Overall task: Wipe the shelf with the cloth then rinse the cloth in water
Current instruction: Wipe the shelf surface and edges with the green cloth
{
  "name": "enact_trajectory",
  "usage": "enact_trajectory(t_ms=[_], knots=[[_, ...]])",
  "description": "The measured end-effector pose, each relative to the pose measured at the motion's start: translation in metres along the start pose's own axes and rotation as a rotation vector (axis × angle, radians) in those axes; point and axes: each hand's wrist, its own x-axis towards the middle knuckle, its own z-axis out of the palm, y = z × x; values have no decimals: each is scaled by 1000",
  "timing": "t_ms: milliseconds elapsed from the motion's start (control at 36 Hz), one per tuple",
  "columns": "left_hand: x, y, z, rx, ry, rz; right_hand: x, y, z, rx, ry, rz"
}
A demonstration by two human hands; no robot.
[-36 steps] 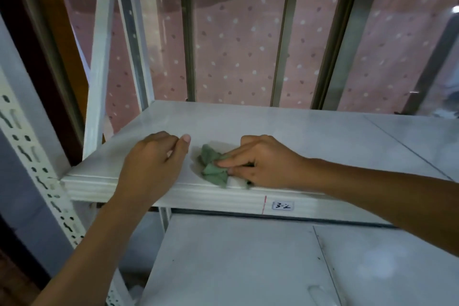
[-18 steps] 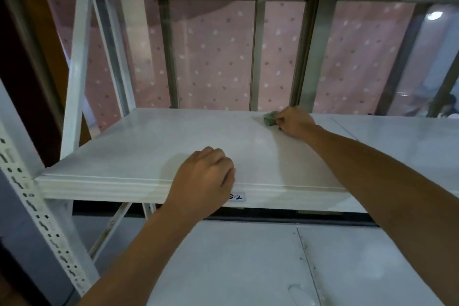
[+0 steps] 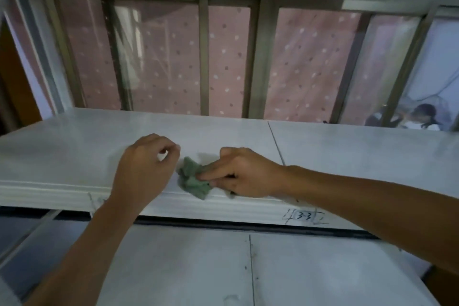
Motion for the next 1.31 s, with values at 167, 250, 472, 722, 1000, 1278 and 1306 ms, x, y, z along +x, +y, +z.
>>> enact_trajectory(t_ms=[167,250,472,722,1000,1278,1306], knots=[[-3,19,10,93,-66,-45,-20,66,-30,-27,27,201],[-8,24,17,116,-84,3,-18,119,-49,-123,-16,470],[-21,15,13,119,-121,121,-12,173,-60,-320,-63,737],[-31,-11,-3,277,-13,272,-50,94,-71,-374,-135,673],[-56,-53,-39,220,-21,261,-69,-26,-66,-438,-209,835],[-53,-92,-71,176,-20,327,-87,-79,-91,-174,-349,945],[-52,-94,-73,169,-27,326,-91,-80,-91,-151,-310,930]])
